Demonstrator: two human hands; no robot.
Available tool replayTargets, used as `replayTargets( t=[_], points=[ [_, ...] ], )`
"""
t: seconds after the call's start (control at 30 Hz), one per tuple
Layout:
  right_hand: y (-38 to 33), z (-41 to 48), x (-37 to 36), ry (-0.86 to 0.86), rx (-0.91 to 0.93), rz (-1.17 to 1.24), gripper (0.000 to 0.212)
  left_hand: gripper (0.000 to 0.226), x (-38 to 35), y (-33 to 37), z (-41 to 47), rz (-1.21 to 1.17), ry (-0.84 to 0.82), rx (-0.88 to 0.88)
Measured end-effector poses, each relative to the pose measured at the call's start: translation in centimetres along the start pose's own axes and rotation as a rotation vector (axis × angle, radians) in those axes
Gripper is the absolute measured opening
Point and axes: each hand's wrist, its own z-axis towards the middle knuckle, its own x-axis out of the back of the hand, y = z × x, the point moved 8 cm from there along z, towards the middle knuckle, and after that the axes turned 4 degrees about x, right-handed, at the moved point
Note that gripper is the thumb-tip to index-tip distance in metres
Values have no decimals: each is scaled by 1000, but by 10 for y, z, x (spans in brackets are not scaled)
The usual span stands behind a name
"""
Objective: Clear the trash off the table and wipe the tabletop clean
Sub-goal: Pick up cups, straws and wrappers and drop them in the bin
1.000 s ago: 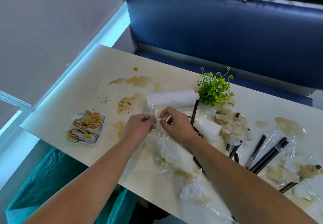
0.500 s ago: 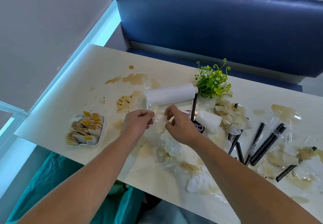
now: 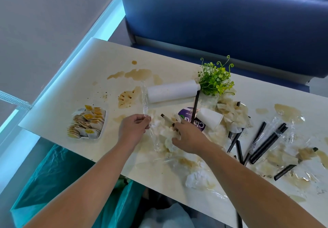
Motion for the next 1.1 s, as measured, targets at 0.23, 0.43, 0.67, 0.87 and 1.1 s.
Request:
replayTargets(
  t=[0.23, 0.43, 0.67, 0.87, 1.1],
  points=[
    [2, -2, 20, 70, -37, 89, 14, 10, 11, -3, -12, -36, 50, 8],
    [3, -7, 45, 178, -35, 156, 15, 12, 15, -1, -32, -81, 103, 7],
    [1, -11, 63, 147, 28, 209, 38, 13, 21, 6, -54, -115, 134, -8],
    [-6, -13, 85, 218, 116, 232, 24, 12, 25, 4, -62, -119, 159, -10],
    [-13, -19, 96, 229, 169, 169, 17, 10, 20, 4, -72, -118, 169, -12]
  ],
)
